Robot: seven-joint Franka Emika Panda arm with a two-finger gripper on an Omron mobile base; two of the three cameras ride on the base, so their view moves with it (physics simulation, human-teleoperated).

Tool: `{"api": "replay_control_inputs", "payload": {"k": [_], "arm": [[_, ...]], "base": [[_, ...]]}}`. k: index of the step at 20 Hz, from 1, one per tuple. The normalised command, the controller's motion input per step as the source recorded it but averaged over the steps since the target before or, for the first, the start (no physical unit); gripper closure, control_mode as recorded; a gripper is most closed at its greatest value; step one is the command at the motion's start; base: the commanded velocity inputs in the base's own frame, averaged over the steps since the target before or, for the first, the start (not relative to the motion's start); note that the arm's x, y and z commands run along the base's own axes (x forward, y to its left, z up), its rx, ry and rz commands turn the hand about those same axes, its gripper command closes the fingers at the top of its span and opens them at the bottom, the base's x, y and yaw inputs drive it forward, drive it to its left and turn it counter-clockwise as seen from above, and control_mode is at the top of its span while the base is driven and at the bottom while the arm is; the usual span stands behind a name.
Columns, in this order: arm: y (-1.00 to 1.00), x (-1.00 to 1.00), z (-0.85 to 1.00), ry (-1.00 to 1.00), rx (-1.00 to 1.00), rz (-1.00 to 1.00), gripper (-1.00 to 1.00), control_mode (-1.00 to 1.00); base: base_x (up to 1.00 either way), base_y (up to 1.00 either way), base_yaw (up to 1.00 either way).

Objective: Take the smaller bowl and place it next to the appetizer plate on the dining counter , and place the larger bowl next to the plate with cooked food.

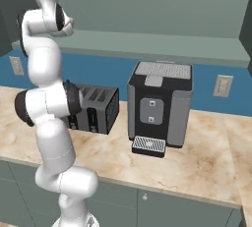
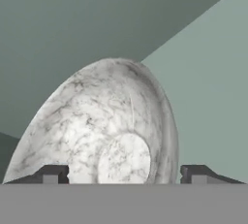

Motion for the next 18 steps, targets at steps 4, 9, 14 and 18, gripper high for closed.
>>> {"api": "replay_control_inputs", "payload": {"k": [4, 9, 14, 18], "arm": [[-0.02, -0.05, -0.16, 0.06, -0.02, -0.11, 1.00, -1.00], [-0.24, -0.52, -0.40, 0.01, 0.00, -0.20, 1.00, -1.00], [-0.26, -0.41, -0.42, 0.00, 0.00, -0.20, 1.00, -1.00], [-0.41, -0.70, -0.18, 0.01, 0.00, -0.21, 1.00, -1.00]], "base": [[0.00, 0.00, 0.00], [0.00, 0.00, 0.00], [0.00, 0.00, 0.00], [0.00, 0.00, 0.00]]}}
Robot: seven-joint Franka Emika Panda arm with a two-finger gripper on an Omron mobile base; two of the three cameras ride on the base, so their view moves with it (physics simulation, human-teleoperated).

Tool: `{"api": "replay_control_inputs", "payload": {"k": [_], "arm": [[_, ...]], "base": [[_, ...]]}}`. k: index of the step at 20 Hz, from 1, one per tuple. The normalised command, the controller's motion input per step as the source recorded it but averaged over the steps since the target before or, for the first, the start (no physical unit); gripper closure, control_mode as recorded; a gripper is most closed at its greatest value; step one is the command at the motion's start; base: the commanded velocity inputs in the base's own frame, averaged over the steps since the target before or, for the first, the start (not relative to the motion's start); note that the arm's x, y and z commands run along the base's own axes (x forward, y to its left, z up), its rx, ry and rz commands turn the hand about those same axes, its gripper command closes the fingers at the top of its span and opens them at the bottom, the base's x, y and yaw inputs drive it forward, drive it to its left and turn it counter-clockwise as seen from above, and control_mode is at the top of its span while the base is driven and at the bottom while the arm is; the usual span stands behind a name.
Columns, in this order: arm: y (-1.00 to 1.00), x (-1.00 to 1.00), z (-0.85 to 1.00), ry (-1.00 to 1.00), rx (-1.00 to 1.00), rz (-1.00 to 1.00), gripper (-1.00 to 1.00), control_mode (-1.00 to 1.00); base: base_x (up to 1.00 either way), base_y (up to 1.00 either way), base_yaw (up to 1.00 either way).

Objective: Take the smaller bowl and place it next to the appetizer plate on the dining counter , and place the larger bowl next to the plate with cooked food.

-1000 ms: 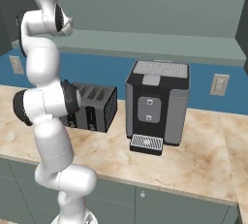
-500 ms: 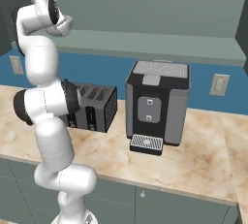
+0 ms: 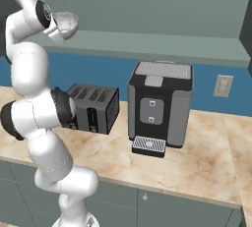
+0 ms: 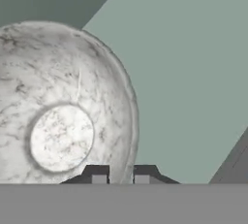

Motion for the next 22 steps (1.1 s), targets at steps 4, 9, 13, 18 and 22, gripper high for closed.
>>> {"api": "replay_control_inputs", "payload": {"k": [4, 9, 13, 18, 22], "arm": [[-0.51, -0.97, 0.32, 0.04, 0.00, -0.14, 1.00, -1.00], [-0.42, -1.00, 0.63, 0.01, 0.00, -0.06, 1.00, -1.00], [-0.42, -1.00, 0.12, 0.04, 0.00, -0.04, 1.00, -1.00], [-0.47, -0.80, -0.28, 0.07, 0.00, -0.01, 1.00, -1.00], [-0.46, -0.69, -0.37, 0.04, 0.00, 0.00, 1.00, -1.00]], "base": [[0.00, 0.00, 0.00], [0.00, 0.00, 0.00], [0.00, 0.00, 0.00], [0.00, 0.00, 0.00], [0.00, 0.00, 0.00]]}}
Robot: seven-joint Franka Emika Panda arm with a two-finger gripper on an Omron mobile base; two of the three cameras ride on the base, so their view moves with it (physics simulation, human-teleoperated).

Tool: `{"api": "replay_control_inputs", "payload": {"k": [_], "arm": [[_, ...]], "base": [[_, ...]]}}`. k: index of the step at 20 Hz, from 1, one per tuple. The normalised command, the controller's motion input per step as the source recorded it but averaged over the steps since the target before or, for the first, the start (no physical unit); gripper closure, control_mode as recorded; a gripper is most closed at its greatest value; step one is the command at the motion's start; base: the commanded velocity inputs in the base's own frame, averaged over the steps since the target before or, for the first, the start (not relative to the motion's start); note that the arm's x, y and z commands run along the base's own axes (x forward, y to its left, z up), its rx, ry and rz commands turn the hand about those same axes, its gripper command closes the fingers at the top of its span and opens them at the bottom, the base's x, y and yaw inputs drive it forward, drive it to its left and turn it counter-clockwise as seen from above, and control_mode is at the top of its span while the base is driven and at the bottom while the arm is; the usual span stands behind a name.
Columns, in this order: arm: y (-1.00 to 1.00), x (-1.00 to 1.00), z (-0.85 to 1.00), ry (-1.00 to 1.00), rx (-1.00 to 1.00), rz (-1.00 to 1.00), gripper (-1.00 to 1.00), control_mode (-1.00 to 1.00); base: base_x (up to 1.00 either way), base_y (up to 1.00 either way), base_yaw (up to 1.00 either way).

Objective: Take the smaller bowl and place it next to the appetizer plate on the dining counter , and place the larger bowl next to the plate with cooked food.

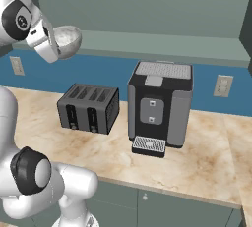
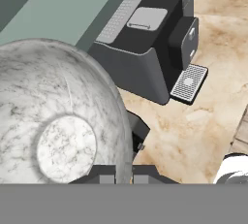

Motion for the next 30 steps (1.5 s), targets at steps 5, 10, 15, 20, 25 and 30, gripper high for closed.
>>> {"api": "replay_control_inputs", "payload": {"k": [5, 10, 15, 20, 25, 30], "arm": [[-0.39, -0.47, -0.30, 0.00, 0.00, 0.00, 1.00, -1.00], [-0.35, -0.42, -0.06, 0.00, 0.00, 0.04, 1.00, -1.00], [-0.03, -0.33, 0.00, -0.01, 0.00, 0.12, 1.00, -1.00], [0.00, -0.10, 0.00, 0.00, 0.00, 0.04, 1.00, 1.00], [0.00, 0.00, 0.00, 0.00, 0.00, 0.00, 1.00, 1.00], [0.00, 0.00, 0.00, 0.00, 0.00, 0.00, 1.00, 1.00]], "base": [[0.00, 0.00, 0.00], [0.00, 0.00, 0.00], [0.00, 0.00, 0.00], [-0.59, 0.18, 0.16], [-0.99, 0.40, 0.14], [-1.00, 0.39, 0.08]]}}
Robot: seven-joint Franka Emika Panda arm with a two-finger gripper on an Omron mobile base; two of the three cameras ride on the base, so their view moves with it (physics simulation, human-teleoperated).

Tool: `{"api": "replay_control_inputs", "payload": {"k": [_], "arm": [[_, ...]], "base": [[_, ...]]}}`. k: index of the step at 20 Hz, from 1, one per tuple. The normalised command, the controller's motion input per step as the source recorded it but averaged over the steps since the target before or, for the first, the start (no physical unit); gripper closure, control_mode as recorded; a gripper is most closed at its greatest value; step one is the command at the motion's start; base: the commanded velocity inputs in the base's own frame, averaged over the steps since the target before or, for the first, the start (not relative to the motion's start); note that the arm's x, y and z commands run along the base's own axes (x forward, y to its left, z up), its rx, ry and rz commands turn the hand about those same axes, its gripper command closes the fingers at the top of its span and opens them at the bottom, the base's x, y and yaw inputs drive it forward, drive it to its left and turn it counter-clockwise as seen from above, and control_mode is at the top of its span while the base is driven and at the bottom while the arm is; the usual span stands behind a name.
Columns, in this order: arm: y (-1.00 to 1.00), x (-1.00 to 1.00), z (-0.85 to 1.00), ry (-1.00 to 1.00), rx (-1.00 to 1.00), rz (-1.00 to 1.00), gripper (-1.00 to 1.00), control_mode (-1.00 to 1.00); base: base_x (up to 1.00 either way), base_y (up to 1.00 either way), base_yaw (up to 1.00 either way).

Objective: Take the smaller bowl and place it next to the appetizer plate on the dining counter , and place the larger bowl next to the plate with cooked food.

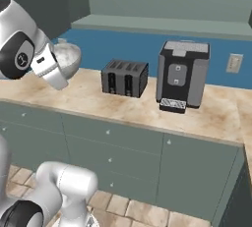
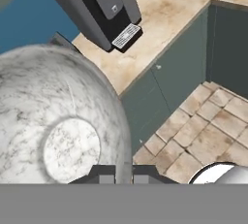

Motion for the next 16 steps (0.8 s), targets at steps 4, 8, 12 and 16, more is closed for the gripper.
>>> {"api": "replay_control_inputs", "payload": {"k": [4, 8, 12, 16], "arm": [[0.00, 0.00, 0.00, 0.00, 0.00, 0.00, 1.00, 1.00], [0.00, 0.00, 0.00, 0.00, 0.00, 0.00, 1.00, 1.00], [0.00, 0.00, 0.00, 0.00, 0.00, 0.00, 1.00, 1.00], [0.00, 0.00, 0.00, 0.00, 0.00, 0.00, 1.00, 1.00]], "base": [[-1.00, 0.34, 0.06], [-1.00, 0.25, 0.05], [-1.00, 0.27, 0.05], [-1.00, 0.31, 0.06]]}}
